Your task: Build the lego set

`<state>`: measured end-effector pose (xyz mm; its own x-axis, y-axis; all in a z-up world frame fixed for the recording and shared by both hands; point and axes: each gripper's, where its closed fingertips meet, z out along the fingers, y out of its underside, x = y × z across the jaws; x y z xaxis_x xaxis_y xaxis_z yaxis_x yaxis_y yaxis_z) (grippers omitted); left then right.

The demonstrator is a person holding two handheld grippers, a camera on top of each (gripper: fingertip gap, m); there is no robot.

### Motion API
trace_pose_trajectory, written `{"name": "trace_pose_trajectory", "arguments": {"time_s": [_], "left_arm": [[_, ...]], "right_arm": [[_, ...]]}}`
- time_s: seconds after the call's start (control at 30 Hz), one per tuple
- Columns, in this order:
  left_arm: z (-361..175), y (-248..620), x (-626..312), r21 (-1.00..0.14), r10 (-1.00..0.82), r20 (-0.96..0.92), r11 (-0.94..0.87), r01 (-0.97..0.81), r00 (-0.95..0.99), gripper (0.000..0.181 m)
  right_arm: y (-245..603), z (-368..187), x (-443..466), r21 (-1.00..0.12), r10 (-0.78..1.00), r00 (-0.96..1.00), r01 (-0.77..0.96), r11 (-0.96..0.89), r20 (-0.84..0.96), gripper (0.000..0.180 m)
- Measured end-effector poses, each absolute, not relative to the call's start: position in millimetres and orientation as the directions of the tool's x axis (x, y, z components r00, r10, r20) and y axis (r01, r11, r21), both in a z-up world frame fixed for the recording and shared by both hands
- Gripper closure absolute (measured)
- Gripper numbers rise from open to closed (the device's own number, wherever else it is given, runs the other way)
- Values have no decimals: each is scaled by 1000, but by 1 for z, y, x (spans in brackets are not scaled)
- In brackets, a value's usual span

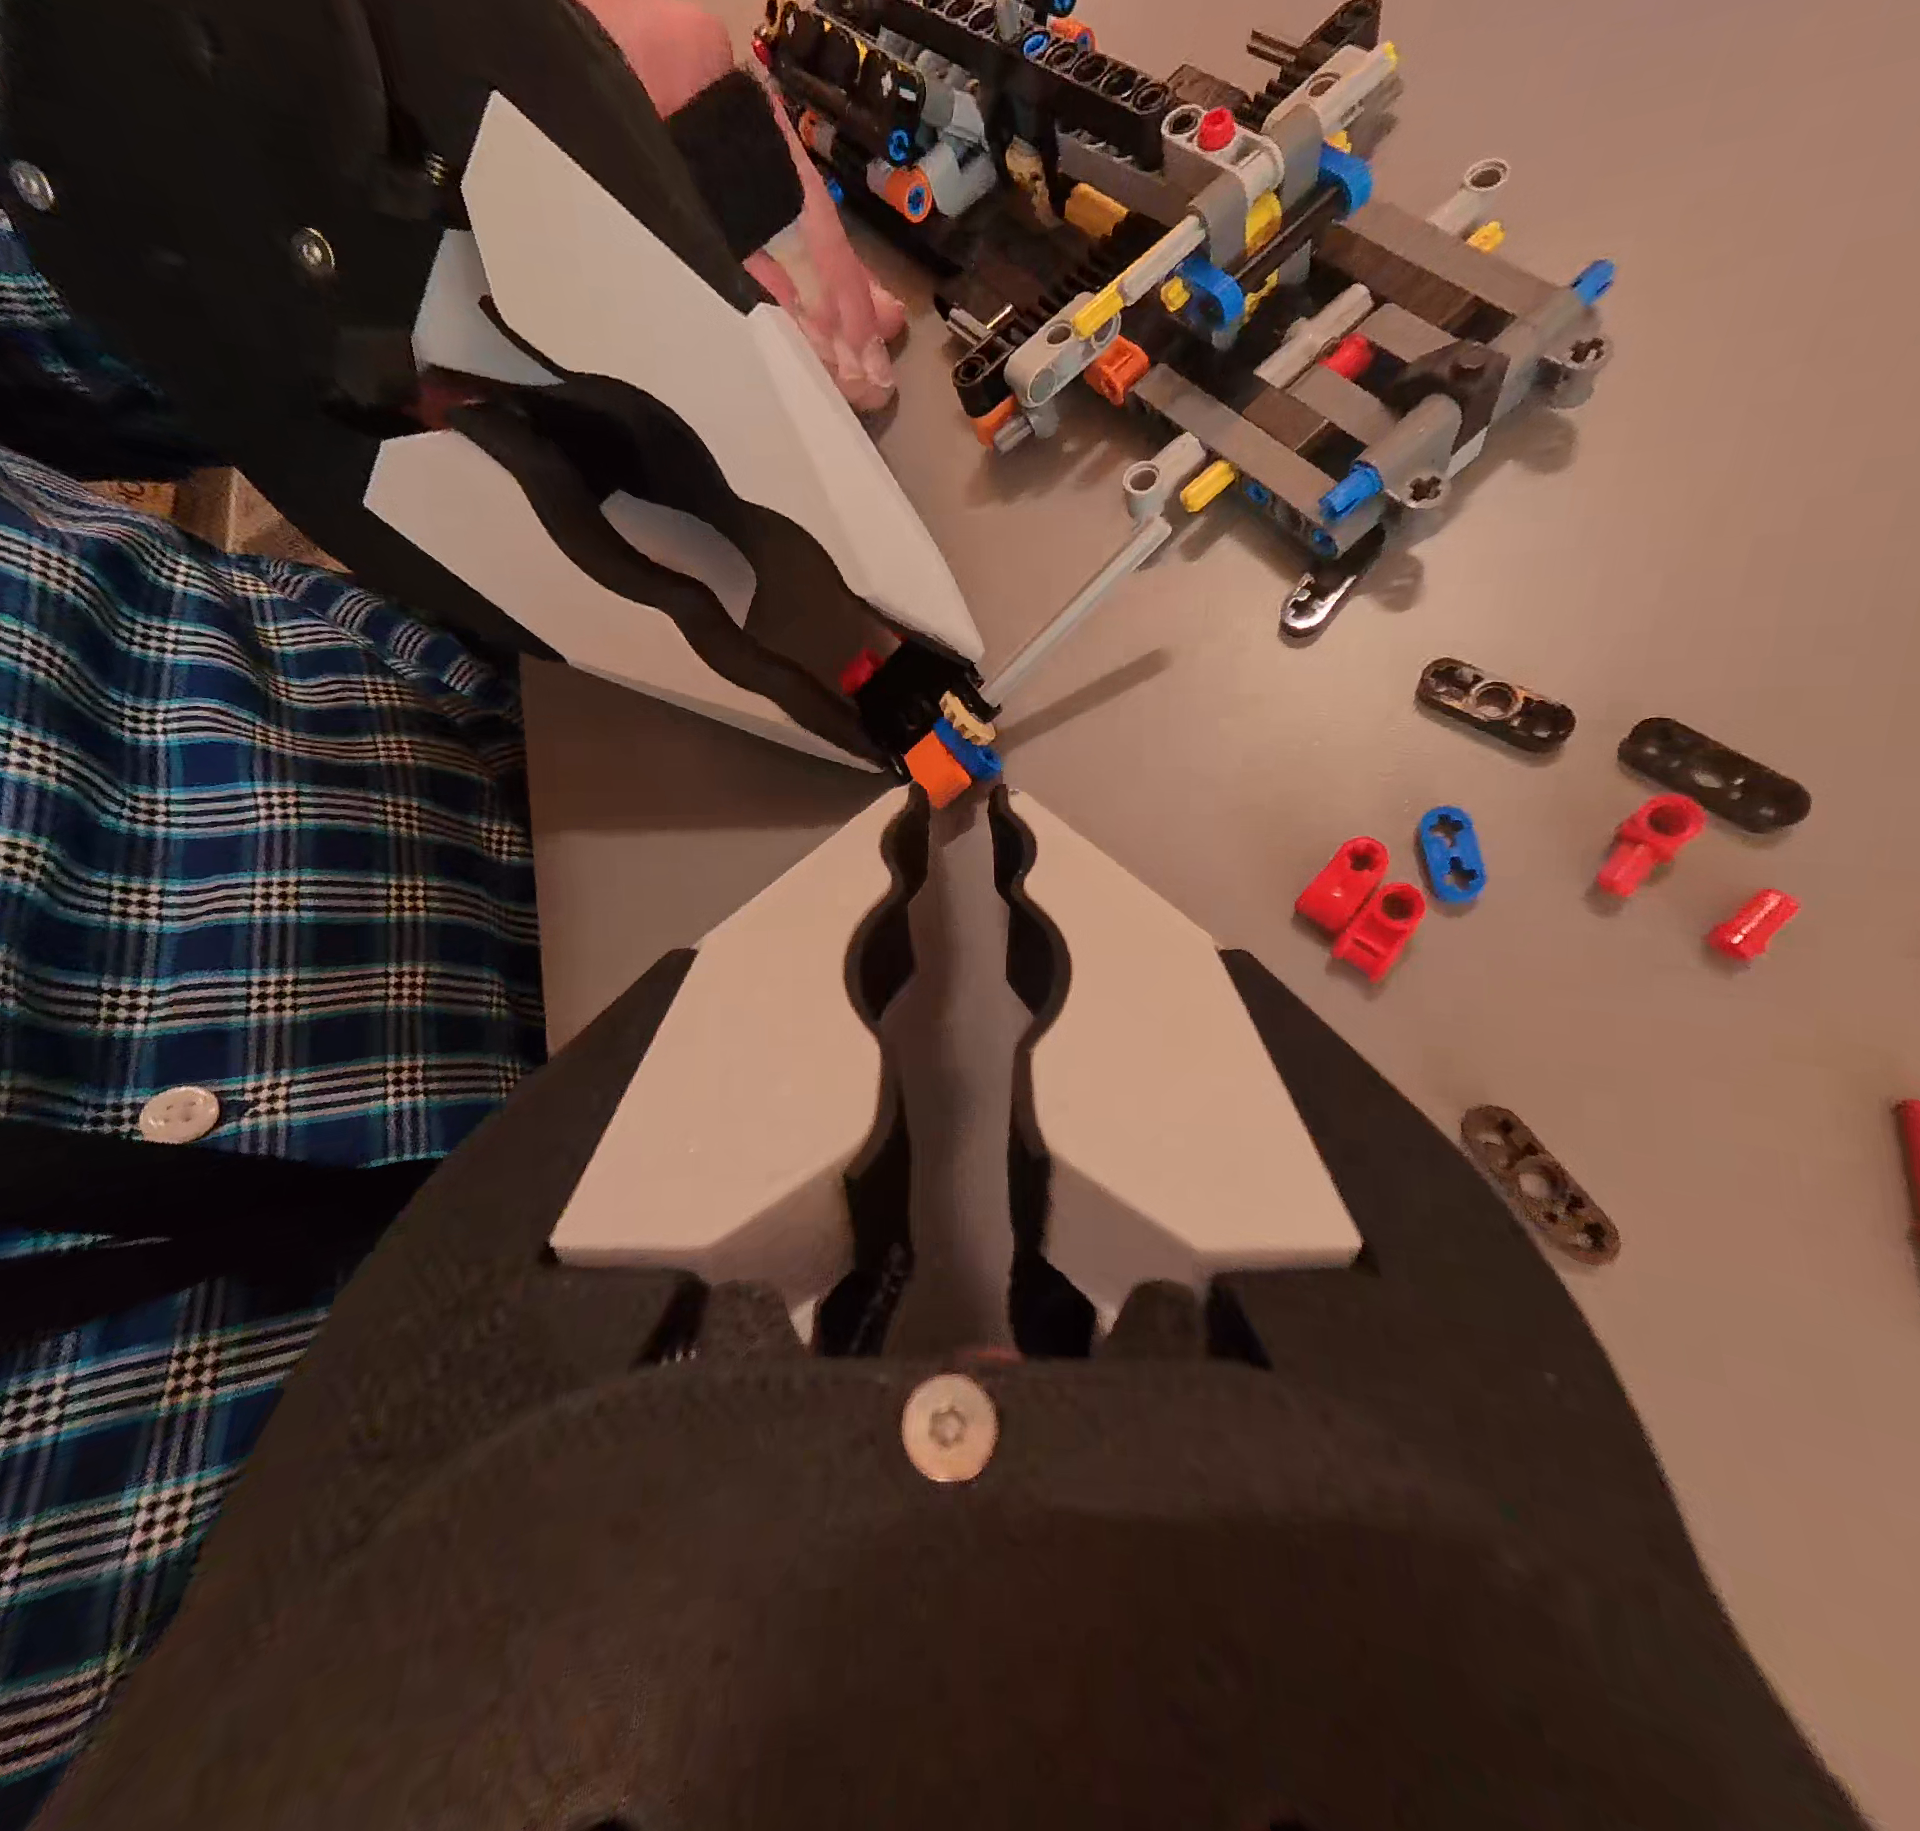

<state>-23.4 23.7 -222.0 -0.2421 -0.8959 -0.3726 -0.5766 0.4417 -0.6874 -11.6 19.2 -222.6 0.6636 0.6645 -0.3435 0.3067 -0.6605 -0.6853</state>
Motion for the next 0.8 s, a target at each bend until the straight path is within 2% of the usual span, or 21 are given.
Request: {"name": "trace_pose_trajectory", "arguments": {"time_s": [0.3,0.57,0.7,0.8], "left_arm": [[-223,21,-24,-688,-904,-361,425,-588,-230,157],[-223,20,-23,-689,-911,-353,409,-598,-216,157],[-224,20,-23,-691,-913,-346,404,-599,-216,157],[-224,19,-23,-691,-912,-347,406,-598,-219,157]], "right_arm": [[17,-223,-17,-667,638,661,270,-694,-396,172],[16,-224,-16,-659,638,674,292,-693,-372,172],[18,-219,-14,-673,636,688,287,-681,-350,159],[21,-218,-15,-681,628,697,274,-679,-345,159]]}}
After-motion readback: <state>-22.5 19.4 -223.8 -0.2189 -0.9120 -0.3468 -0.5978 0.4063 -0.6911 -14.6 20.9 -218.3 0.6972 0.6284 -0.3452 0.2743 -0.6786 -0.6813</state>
